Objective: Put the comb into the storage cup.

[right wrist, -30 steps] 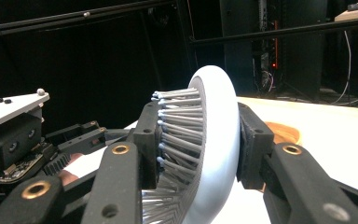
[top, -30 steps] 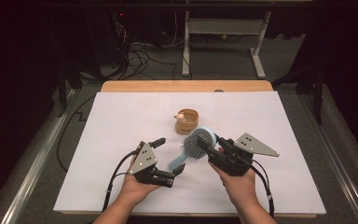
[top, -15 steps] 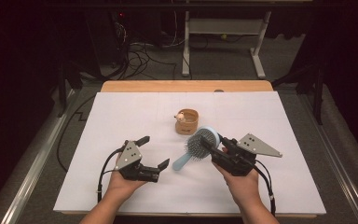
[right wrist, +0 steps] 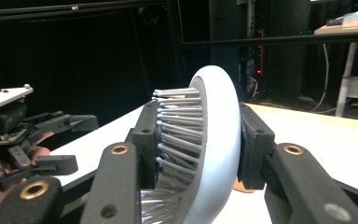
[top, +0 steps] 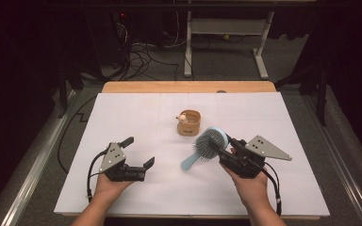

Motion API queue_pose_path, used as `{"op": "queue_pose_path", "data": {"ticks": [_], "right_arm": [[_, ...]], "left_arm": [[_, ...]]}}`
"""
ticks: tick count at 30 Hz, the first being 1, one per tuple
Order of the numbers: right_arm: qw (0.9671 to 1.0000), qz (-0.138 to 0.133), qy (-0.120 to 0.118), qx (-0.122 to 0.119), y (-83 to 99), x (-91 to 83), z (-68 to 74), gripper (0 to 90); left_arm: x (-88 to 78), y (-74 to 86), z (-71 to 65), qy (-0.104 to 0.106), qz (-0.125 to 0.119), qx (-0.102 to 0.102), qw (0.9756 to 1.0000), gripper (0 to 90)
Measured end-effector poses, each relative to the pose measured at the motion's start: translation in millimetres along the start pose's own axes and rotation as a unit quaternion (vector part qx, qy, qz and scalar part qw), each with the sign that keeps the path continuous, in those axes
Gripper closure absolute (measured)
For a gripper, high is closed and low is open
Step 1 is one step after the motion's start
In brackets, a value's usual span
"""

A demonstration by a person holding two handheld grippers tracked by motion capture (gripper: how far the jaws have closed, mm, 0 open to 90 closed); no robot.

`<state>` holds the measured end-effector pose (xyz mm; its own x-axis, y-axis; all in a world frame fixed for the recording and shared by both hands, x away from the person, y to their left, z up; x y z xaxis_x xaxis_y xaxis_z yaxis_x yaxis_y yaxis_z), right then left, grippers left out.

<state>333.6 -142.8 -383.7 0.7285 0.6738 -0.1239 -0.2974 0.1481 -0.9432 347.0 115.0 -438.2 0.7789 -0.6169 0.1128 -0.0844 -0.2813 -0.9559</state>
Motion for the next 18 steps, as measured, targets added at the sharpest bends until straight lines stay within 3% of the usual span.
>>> {"op": "queue_pose_path", "data": {"ticks": [9,18], "right_arm": [[0.9998,-0.006,0.016,-0.007,-2.0,-5.9,-10.1,60.2],[0.9993,-0.013,0.033,-0.011,-5.7,-14.3,-23.0,60.0]], "left_arm": [[-7.9,-1.3,20.5,-0.028,-0.009,-0.01,0.9995,0.5],[-8.5,3.3,22.6,-0.027,-0.005,-0.001,0.9996,0.7]]}}
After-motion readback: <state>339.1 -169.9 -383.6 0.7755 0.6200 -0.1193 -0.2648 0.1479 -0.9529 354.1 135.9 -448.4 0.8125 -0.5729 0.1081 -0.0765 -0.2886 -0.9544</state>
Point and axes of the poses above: each handheld gripper's, and its own axes: x roughly forward along the jaws, y roughly out of its underside, z roughly to its left, the point moved 6 cm from there along x, roughly forward along the jaws, and after that the axes turned 10 degrees about x, right-handed, at the moved point
